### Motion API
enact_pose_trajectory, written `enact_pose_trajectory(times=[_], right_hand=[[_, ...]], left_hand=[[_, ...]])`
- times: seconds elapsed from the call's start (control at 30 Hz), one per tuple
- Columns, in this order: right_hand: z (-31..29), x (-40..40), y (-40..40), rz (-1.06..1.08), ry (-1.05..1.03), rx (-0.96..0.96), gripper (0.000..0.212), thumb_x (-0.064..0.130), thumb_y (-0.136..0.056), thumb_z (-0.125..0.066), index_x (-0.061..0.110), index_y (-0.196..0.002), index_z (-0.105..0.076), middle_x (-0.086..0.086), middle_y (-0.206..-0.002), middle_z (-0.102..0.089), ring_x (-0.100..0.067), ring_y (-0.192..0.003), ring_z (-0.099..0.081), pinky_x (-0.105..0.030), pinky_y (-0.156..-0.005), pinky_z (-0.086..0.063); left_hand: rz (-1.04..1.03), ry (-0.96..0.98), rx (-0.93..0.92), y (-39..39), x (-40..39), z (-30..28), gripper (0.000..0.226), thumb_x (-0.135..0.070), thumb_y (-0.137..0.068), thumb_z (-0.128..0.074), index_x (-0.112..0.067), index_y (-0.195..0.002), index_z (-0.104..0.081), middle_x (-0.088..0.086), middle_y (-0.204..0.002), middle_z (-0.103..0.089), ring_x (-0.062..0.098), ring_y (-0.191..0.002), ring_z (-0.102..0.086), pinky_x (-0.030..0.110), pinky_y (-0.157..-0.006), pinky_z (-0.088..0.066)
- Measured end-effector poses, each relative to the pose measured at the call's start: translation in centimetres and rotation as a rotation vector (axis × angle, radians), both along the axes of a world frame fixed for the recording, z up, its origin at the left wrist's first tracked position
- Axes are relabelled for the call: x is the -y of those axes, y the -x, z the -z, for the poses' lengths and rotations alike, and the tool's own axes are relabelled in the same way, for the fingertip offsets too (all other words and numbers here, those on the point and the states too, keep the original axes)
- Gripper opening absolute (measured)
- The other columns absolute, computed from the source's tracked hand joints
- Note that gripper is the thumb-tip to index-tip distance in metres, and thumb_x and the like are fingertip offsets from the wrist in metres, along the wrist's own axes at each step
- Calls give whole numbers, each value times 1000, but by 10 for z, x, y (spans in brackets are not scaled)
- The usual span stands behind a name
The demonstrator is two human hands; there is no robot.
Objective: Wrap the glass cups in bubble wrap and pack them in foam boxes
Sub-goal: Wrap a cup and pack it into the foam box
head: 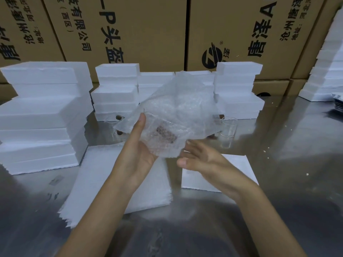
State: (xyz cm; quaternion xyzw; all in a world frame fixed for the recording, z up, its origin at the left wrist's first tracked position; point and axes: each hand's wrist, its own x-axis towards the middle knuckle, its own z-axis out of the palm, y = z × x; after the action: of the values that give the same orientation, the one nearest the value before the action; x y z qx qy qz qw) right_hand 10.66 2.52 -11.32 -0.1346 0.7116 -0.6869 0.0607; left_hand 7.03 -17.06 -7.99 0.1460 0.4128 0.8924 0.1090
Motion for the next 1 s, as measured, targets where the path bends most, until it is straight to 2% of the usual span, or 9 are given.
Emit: enact_pose_trajectory(times=[0.13, 0.23, 0.3, 0.37, 0.53, 0.7, 0.77, 0.87, 1.0], right_hand=[[-7, 10, 1, 232, 246, -94, 42, 32, -79, -77, 16, -117, -72, -2, -119, -72, -17, -114, -67, -24, -89, -52], [-12, -2, 1, 416, 397, -49, 33, 25, -71, -81, 6, -98, -75, -12, -102, -75, -23, -99, -71, -30, -89, -52], [-14, -6, 0, 498, 258, -27, 7, 20, -67, -82, 20, -68, -75, 0, -71, -71, -11, -68, -67, -21, -68, -51], [-18, -7, -3, 546, 96, -58, 19, 22, -65, -68, 24, -46, -63, 10, -49, -55, -3, -45, -51, -13, -48, -40], [-12, -6, -20, 675, -46, -155, 19, 32, -56, -57, 14, -48, -59, 11, -41, -47, -3, -39, -45, -18, -44, -39], [22, -5, -45, 968, -402, -205, 36, 43, -58, -54, 7, -60, -51, -2, -50, -48, -17, -50, -47, -37, -53, -46], [26, -4, -51, 1030, -532, -284, 25, 39, -63, -57, 16, -61, -47, 2, -58, -48, -17, -60, -47, -34, -52, -43], [25, 0, -54, 1003, -611, -397, 30, 30, -68, -57, 23, -51, -32, 11, -62, -48, -17, -71, -47, -37, -56, -45], [29, -1, -51, 1008, -582, -349, 19, 19, -72, -66, 17, -71, -47, 10, -71, -46, -16, -75, -48, -37, -63, -46]], left_hand=[[94, 87, -23, -3, -8, 7, 35, -33, -94, -67, -19, -126, -68, 13, -137, -61, 31, -128, -57, 45, -99, -53], [108, 319, -30, -8, -10, 9, 50, -23, -80, -77, -12, -127, -64, 15, -130, -65, 35, -114, -62, 40, -84, -59], [120, 595, -160, -13, -12, 10, 64, -25, -73, -81, -15, -130, -56, 2, -123, -69, 19, -110, -67, 29, -80, -59], [138, 818, -312, -19, -15, 10, 69, -33, -68, -87, -28, -128, -54, -14, -120, -68, 3, -110, -65, 19, -83, -55], [152, 1065, -536, -31, -20, 8, 75, -48, -62, -90, -53, -125, -48, -31, -121, -61, -9, -110, -60, 21, -91, -51], [35, 1435, -833, -33, -29, 25, 72, -54, -61, -85, -37, -122, -50, -18, -119, -55, 1, -110, -53, 32, -92, -51], [73, 1404, -939, -35, -35, 31, 76, -53, -64, -85, -40, -130, -48, -20, -130, -52, -1, -120, -49, 24, -101, -45], [199, 1091, -909, -38, -39, 29, 66, -41, -75, -84, -55, -129, -48, -36, -132, -51, -14, -125, -46, 3, -99, -35], [206, 986, -706, -31, -35, 38, 50, -37, -85, -77, -41, -131, -57, -25, -127, -63, -6, -119, -57, 14, -96, -47]])
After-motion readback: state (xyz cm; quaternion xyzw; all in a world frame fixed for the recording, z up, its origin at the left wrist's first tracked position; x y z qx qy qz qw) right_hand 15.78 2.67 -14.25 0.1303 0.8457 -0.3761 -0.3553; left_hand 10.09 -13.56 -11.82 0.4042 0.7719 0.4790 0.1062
